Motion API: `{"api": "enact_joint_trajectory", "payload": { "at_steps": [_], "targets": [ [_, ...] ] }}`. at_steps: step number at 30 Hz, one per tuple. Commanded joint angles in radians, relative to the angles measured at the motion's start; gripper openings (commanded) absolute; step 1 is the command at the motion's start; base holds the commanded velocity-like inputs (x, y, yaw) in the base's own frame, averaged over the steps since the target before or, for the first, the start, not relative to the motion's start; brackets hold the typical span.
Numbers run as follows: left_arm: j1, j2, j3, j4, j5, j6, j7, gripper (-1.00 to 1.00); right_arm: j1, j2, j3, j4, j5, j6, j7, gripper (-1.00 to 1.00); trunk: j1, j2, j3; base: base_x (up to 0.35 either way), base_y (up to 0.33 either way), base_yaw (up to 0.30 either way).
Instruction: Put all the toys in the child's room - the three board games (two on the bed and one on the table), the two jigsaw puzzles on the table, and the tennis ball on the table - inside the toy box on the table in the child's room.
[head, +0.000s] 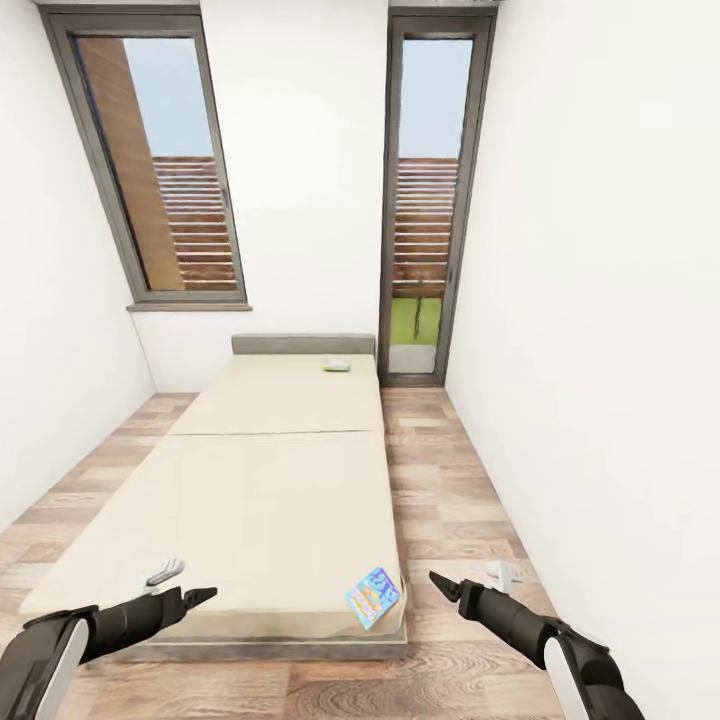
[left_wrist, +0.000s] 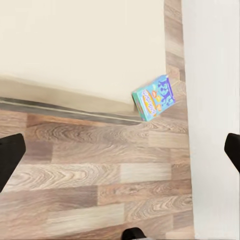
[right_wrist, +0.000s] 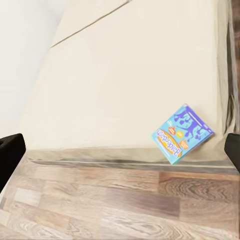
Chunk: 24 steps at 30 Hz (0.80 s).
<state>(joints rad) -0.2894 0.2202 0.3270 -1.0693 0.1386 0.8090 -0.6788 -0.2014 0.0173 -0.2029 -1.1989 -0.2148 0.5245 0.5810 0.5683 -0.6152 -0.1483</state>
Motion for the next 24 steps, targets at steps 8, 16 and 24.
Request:
{"api": "enact_joint_trajectory", "payload": {
  "at_steps": [8, 16, 24],
  "targets": [
    [-0.001, 0.000, 0.037, 0.006, 0.014, 0.007, -0.085, 1.00, -0.001, 0.001, -0.004, -0.001, -0.006, 0.009, 0.004, 1.00, 0.031, -0.058, -0.024, 0.000, 0.000, -0.176],
    [-0.001, -0.001, 0.086, 0.011, 0.019, 0.012, -0.168, 1.00, -0.001, -0.001, -0.009, -0.015, -0.007, 0.018, 0.014, 1.00, 0.062, -0.114, -0.049, 0.000, 0.000, -0.029],
    [-0.001, -0.006, 0.110, 0.014, 0.021, 0.028, -0.227, 1.00, -0.001, -0.010, -0.013, -0.088, -0.045, 0.062, 0.036, 1.00, 0.092, -0.170, -0.073, 0.000, 0.000, -0.004]
  ]
}}
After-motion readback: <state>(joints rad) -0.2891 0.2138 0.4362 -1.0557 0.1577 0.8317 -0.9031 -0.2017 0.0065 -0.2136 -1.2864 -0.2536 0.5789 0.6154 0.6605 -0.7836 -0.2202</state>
